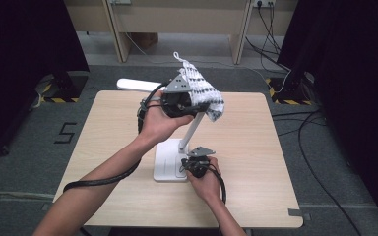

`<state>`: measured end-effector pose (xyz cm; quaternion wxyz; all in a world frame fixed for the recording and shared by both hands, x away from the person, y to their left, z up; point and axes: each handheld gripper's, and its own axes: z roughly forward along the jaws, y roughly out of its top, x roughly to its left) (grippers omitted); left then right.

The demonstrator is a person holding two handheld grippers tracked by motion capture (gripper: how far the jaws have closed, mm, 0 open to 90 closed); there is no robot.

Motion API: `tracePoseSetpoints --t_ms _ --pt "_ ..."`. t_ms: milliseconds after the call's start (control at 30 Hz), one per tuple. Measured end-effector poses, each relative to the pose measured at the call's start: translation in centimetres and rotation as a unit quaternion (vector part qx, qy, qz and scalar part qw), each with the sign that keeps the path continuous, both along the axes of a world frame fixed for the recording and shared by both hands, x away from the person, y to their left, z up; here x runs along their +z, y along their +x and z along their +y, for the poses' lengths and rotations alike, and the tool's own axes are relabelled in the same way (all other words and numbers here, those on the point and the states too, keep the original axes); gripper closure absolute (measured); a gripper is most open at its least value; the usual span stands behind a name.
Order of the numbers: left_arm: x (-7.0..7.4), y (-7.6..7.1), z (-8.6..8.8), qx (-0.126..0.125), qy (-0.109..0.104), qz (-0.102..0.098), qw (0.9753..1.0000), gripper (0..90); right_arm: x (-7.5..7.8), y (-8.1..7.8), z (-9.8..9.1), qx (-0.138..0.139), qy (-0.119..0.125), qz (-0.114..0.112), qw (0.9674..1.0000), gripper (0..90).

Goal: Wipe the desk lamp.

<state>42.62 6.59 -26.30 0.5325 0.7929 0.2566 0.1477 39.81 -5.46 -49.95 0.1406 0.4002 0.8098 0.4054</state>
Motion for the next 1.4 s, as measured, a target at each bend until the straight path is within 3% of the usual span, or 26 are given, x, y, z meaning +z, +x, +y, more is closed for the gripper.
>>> tracePoseSetpoints --t_ms 967,1200,1400 --pt "-1.3 -0.1 -3.3 -0.043 0.007 0.008 0.9990 84.5 0.0 0.1 0.3 0.004 -0.001 -0.002 1.0000 89.5" --pt "-1.0 -1.5 -3.0 -0.052 -0.011 -0.001 0.9986 84.5 0.0 0.0 0.4 0.008 0.000 -0.003 1.0000 85.1" --pt "-0.5 -3.3 -1.7 -0.059 -0.021 -0.018 0.9979 84.4 0.1 -0.2 0.8 0.009 -0.001 -0.005 1.0000 73.3"
